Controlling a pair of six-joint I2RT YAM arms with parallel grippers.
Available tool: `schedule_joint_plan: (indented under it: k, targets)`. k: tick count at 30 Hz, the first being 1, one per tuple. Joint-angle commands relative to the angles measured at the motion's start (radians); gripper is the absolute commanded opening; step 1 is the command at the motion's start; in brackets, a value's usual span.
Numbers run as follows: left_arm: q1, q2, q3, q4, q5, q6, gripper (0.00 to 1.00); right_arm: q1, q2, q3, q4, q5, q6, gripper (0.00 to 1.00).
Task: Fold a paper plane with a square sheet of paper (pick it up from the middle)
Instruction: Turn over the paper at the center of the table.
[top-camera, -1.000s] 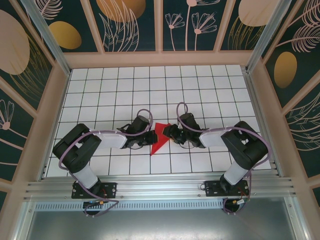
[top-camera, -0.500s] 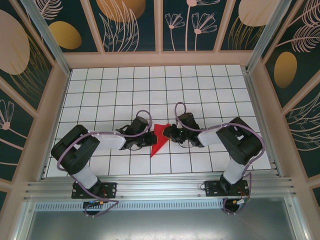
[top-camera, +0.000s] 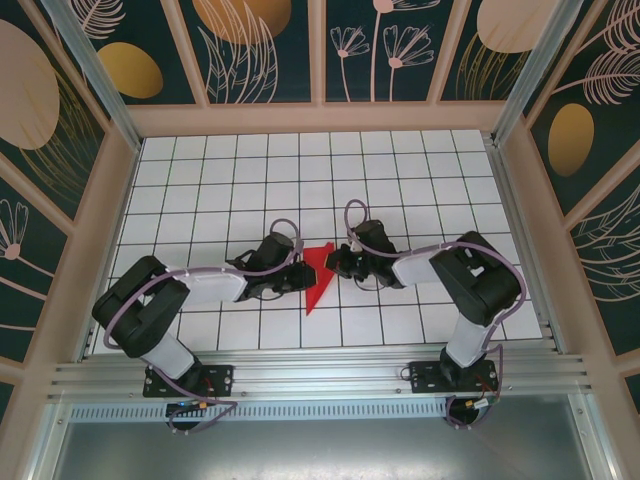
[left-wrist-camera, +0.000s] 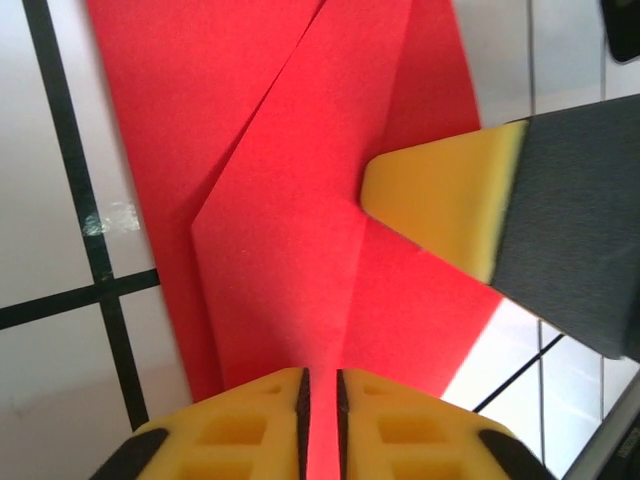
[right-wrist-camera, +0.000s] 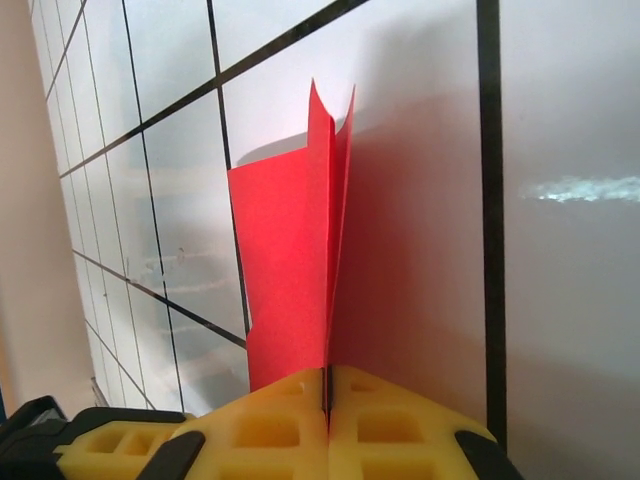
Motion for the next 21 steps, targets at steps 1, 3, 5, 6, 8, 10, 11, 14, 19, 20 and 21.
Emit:
schedule_joint_plan:
  k: [1,3,5,6,8,10,11,14,19,20,21]
  targets:
    - [0.001,-0.073,-0.029,0.02,-0.03,-0.019,0.24,-0.009,-0.077,0.05,-0.139,0.047,-0.086,0.06]
    - [0.002,-0.131,-0.043,0.017,-0.071,-0.026,0.29,-0.009,-0.115,0.081,-0.249,0.095,-0.13,0.06]
    - [0.002,-0.196,-0.053,-0.007,-0.135,-0.028,0.32,-0.009,-0.16,0.123,-0.38,0.164,-0.184,0.06]
    - [0.001,-0.224,-0.056,-0.023,-0.168,-0.028,0.32,-0.009,-0.18,0.144,-0.441,0.196,-0.21,0.06]
    - [0.002,-0.285,-0.062,-0.064,-0.242,-0.026,0.34,-0.006,-0.218,0.199,-0.576,0.275,-0.265,0.06]
    - [0.001,-0.344,-0.071,-0.1,-0.314,-0.025,0.36,-0.005,-0.244,0.271,-0.728,0.375,-0.316,0.06]
    - [0.001,-0.366,-0.076,-0.111,-0.339,-0.026,0.36,-0.002,-0.248,0.306,-0.799,0.426,-0.336,0.06]
    - [0.001,-0.424,-0.095,-0.146,-0.423,-0.038,0.38,0.02,-0.237,0.427,-1.001,0.601,-0.393,0.06]
    - [0.002,-0.501,-0.13,-0.192,-0.527,-0.073,0.4,0.097,-0.092,0.631,-1.327,0.938,-0.401,0.06]
    - [0.002,-0.515,-0.136,-0.2,-0.545,-0.084,0.39,0.114,-0.063,0.656,-1.366,0.98,-0.399,0.06]
    - [0.002,-0.533,-0.143,-0.213,-0.575,-0.098,0.4,0.132,-0.025,0.681,-1.398,1.015,-0.399,0.06]
